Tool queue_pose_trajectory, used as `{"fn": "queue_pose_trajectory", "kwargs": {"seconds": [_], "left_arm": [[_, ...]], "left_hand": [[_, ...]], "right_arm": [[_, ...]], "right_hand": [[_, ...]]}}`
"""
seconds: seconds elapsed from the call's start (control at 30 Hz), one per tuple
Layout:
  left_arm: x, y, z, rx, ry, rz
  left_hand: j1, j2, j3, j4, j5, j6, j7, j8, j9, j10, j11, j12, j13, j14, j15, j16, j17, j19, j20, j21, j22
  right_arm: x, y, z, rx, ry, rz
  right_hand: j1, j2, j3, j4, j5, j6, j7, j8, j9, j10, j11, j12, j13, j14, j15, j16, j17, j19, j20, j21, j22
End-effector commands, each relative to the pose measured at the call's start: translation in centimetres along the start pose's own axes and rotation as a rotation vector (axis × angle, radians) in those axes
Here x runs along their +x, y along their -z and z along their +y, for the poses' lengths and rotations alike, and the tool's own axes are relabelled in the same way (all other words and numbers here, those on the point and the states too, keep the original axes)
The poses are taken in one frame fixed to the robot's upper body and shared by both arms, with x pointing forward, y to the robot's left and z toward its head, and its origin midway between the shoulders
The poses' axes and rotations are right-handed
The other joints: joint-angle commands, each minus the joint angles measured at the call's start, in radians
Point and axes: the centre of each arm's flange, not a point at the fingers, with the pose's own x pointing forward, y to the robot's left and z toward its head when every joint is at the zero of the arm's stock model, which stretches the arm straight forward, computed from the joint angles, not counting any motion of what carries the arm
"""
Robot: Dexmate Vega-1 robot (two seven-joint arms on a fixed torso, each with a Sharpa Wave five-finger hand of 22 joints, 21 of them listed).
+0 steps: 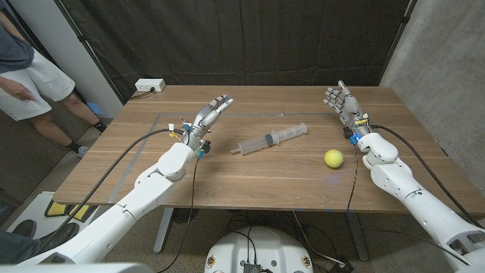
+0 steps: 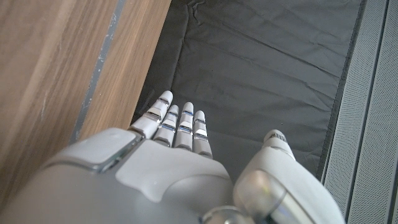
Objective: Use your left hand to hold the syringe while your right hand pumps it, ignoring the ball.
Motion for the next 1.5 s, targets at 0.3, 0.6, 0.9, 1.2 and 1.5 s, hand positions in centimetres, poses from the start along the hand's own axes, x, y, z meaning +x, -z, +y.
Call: {"fn": "queue_pose_trajectory", "kwargs": {"seconds": [0.3, 0.6, 0.9, 1.2, 1.5], "left_arm": [[-2.8, -3.8, -0.1, 0.329, -0.003, 0.064], [-2.8, -4.3, -0.6, 0.536, -0.017, 0.055], [-2.5, -5.5, -1.3, 0.774, -0.048, 0.048], [-2.3, -5.7, -2.0, 0.901, -0.065, 0.052], [-1.8, -6.1, -2.5, 0.979, -0.020, 0.042]], "left_hand": [[0.018, 0.002, 0.002, -0.008, 0.000, 0.015, -0.005, 0.001, 0.005, 0.017, -0.005, 0.001, 0.005, 0.015, -0.001, -0.005, 0.004, 0.001, -0.001, -0.001, 0.001], [0.030, 0.003, 0.002, -0.013, -0.001, 0.023, -0.007, 0.000, 0.005, 0.023, -0.003, -0.001, 0.006, 0.012, 0.000, -0.010, 0.004, -0.002, -0.007, -0.004, 0.001], [0.041, 0.007, 0.003, -0.018, -0.003, 0.035, -0.017, 0.001, 0.005, 0.030, -0.019, -0.003, 0.006, 0.009, -0.004, -0.014, 0.004, -0.014, -0.013, -0.012, 0.002], [0.051, 0.011, 0.005, -0.021, -0.004, 0.043, -0.025, 0.000, 0.006, 0.040, -0.027, -0.002, 0.006, 0.016, -0.013, -0.015, 0.004, -0.012, -0.017, -0.013, 0.002], [0.068, 0.016, 0.008, -0.029, -0.004, 0.052, -0.029, -0.001, 0.006, 0.049, -0.029, -0.004, 0.007, 0.023, -0.014, -0.016, 0.003, 0.010, -0.010, -0.008, 0.001]], "right_arm": [[-1.1, -0.2, 1.0, -0.010, 0.005, -0.017], [-1.9, 0.2, 2.5, -0.010, 0.004, -0.023], [-2.8, 0.5, 3.2, 0.001, 0.009, -0.016], [-4.1, 0.3, 3.5, 0.003, 0.027, -0.013], [-4.9, 0.9, 4.0, 0.020, 0.034, -0.009]], "right_hand": [[0.008, 0.003, 0.001, -0.006, 0.004, 0.011, 0.006, -0.003, 0.002, 0.001, 0.004, 0.000, 0.004, 0.001, 0.004, -0.001, 0.003, 0.002, -0.014, -0.003, 0.003], [0.007, 0.004, 0.001, -0.006, 0.004, 0.011, 0.006, -0.004, 0.002, 0.003, 0.005, 0.000, 0.004, 0.005, 0.004, 0.000, 0.003, 0.004, -0.012, -0.005, 0.003], [0.006, 0.004, 0.000, -0.007, 0.004, 0.013, 0.005, -0.004, 0.002, 0.006, 0.005, 0.001, 0.004, 0.012, 0.004, 0.003, 0.004, 0.010, -0.011, -0.005, 0.003], [0.005, 0.005, -0.001, -0.007, 0.004, 0.017, 0.006, -0.003, 0.002, 0.012, 0.009, 0.002, 0.005, 0.017, 0.004, 0.003, 0.004, 0.017, -0.012, -0.005, 0.003], [0.006, 0.005, -0.002, -0.008, 0.004, 0.018, 0.005, -0.004, 0.002, 0.014, 0.007, 0.002, 0.005, 0.019, 0.004, 0.003, 0.004, 0.018, -0.011, -0.007, 0.003]]}}
